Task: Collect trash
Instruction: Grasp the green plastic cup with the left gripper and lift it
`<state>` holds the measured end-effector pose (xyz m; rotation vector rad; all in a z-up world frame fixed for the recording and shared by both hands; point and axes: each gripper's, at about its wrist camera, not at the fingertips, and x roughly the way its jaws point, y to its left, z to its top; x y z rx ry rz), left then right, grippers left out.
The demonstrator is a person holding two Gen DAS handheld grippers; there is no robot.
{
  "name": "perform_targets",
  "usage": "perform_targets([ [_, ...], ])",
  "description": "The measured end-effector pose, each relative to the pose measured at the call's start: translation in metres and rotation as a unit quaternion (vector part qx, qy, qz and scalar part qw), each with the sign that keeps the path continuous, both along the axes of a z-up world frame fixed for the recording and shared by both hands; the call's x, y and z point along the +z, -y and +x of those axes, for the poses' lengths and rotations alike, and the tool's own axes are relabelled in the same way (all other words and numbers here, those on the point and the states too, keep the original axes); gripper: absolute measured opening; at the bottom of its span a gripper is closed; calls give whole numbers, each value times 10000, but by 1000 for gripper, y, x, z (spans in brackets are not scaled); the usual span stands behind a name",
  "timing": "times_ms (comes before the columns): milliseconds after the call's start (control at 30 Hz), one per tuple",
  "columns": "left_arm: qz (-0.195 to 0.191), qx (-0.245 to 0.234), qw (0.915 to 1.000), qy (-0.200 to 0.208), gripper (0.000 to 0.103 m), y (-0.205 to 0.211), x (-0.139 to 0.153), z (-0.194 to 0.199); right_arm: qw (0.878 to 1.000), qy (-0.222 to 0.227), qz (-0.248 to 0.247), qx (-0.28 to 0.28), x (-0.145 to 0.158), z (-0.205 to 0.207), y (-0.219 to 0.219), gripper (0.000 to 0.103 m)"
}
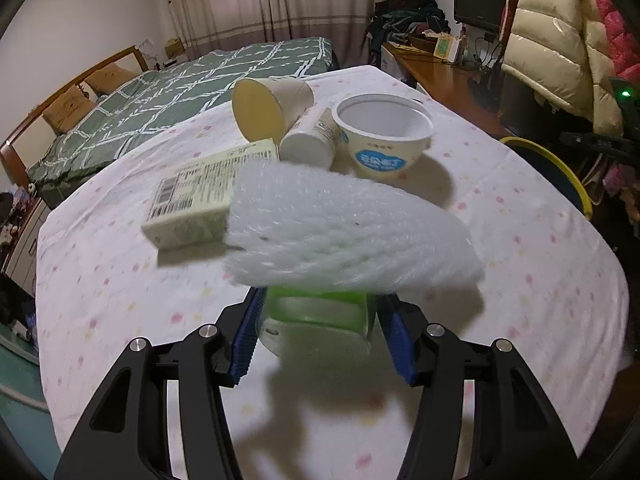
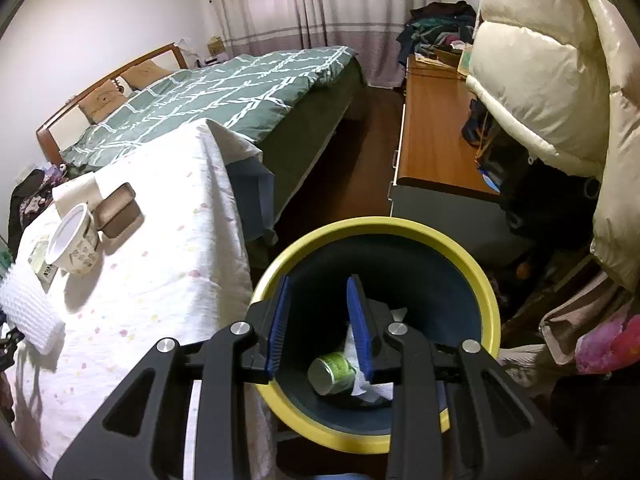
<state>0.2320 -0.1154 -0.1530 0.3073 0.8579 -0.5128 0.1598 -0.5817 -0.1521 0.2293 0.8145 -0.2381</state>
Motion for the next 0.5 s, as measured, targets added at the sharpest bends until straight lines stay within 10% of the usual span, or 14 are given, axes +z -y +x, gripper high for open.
perform_targets([
  [500,-158,449,9986,240,51,-52,54,-68,9997,149,37,177,9,-6,-13,28],
])
